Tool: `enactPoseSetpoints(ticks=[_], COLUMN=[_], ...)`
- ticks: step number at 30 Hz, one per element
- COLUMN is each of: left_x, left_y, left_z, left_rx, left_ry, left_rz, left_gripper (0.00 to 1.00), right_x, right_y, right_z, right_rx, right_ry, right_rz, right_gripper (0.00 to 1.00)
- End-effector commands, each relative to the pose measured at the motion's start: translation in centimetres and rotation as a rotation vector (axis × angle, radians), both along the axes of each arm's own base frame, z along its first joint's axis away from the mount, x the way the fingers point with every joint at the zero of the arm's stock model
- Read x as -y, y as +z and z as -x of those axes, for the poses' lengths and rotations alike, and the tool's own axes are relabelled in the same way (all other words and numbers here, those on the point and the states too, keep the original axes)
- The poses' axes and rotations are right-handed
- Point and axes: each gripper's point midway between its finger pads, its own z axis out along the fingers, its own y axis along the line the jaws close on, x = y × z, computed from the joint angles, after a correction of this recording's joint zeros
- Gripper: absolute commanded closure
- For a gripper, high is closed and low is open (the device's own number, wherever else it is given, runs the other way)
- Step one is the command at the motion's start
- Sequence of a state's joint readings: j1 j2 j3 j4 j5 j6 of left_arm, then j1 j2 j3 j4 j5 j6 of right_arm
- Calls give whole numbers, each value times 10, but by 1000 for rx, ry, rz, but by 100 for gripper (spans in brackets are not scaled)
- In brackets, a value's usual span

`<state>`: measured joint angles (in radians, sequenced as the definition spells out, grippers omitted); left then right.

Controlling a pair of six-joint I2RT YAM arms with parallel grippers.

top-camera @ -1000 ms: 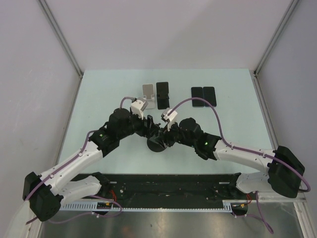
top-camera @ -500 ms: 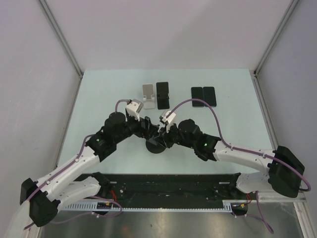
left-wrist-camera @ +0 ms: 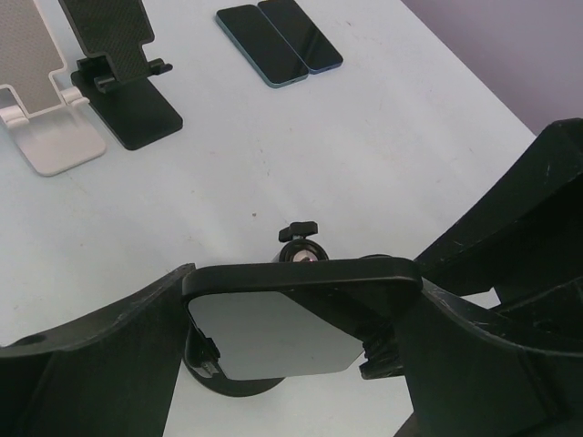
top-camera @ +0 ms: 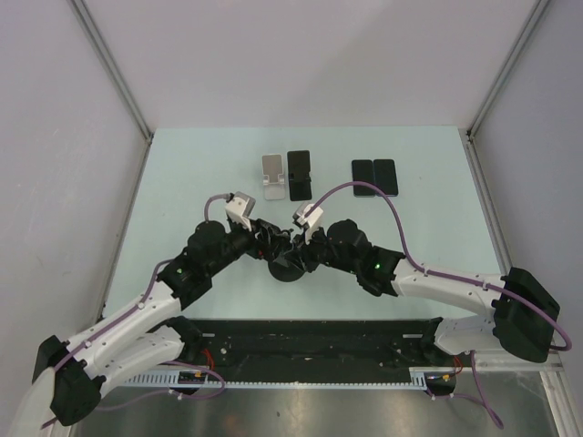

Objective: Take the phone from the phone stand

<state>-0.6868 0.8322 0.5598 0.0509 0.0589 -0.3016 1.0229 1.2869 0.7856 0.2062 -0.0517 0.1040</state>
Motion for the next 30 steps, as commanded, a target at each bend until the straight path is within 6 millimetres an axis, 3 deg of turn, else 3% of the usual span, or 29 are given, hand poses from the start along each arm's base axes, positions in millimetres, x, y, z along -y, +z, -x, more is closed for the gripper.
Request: enactPoseSetpoints(ticks=[1,6,10,12,13,14,24,30], left_x=[3,6,7,6,5,5,-12,-9], left_y=[8,5,3,4,3,5,11,5], left_z=[-6,-4,-3,-3,-4,-4,-15,-19], left_rx=[32,26,23,28,29,35,87,45], left_ry=[23,12,4,8,11,14,75,44], left_rz=[43,44,41,38,34,32,-57,-84], left_gripper=[15,30,65,77,91,97,100,100], right_x=[-10,-11,-10,-9,-8,-8,12,14], right_y=[20,20,18,18,18,19,22,18], right_z=[-3,-3,-4,-5,-5,-5,-11,-3], right_rx=[11,11,7,9,9,8,-27,-93], right_ry=[-12,-15,-23,-30,-30,-29,-37,39], right_rz=[-59,-59,-52,-52,-49,-50,-41,-61], right_gripper=[100,100,100,100,100,100,100,100])
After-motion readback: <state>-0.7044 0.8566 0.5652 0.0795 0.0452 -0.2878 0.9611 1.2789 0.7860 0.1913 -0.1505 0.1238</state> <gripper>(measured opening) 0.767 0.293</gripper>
